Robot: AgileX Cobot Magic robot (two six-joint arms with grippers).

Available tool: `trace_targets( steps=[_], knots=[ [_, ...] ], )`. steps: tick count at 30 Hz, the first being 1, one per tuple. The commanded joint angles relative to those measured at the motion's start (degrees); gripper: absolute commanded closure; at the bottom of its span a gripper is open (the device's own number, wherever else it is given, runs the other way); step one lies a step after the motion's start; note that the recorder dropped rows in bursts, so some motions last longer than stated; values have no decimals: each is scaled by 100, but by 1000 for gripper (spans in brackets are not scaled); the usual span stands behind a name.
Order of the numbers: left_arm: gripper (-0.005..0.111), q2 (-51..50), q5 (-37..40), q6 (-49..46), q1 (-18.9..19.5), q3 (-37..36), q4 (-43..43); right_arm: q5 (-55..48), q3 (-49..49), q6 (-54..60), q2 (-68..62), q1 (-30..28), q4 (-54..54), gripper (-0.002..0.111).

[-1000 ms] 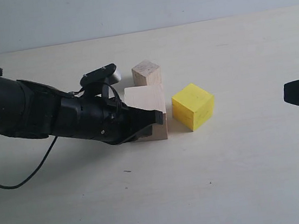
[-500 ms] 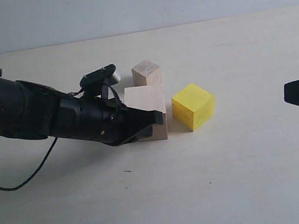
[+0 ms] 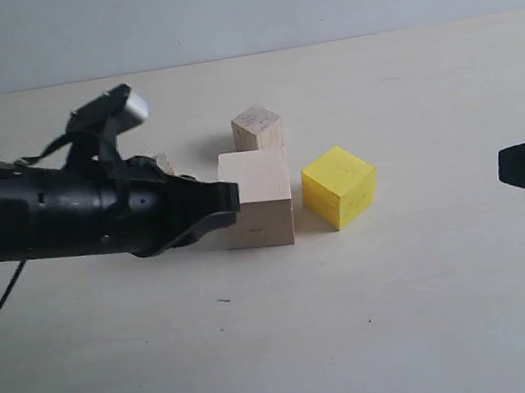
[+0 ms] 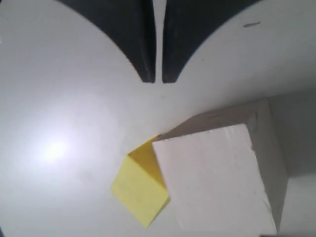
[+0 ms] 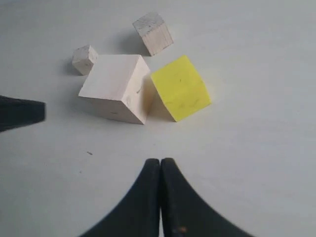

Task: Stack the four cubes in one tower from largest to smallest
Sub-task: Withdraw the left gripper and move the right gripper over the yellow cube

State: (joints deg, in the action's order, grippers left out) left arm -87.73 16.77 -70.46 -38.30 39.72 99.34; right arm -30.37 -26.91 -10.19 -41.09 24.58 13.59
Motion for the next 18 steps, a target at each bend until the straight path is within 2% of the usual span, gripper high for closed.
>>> trace_targets(
  steps=[1,6,10,16,18],
  knots=[
    [99,1155,-462,24,7,-210,-197,53,-66,430,-518,12,-63,108],
    [99,2104,-774,24,7,-302,-673,24,-596,1644,-1486,12,-63,108],
    [99,2517,-774,24,44,-316,-938,-127,-1507,2298,-2294,12,-182,108],
    [99,2566,-774,24,44,-316,-1412,-488,-2580,2310,-3424,12,-796,108],
    [99,2566,-857,24,55,-316,-1547,-431,-2730,2323,-3735,12,-796,103]
  ],
)
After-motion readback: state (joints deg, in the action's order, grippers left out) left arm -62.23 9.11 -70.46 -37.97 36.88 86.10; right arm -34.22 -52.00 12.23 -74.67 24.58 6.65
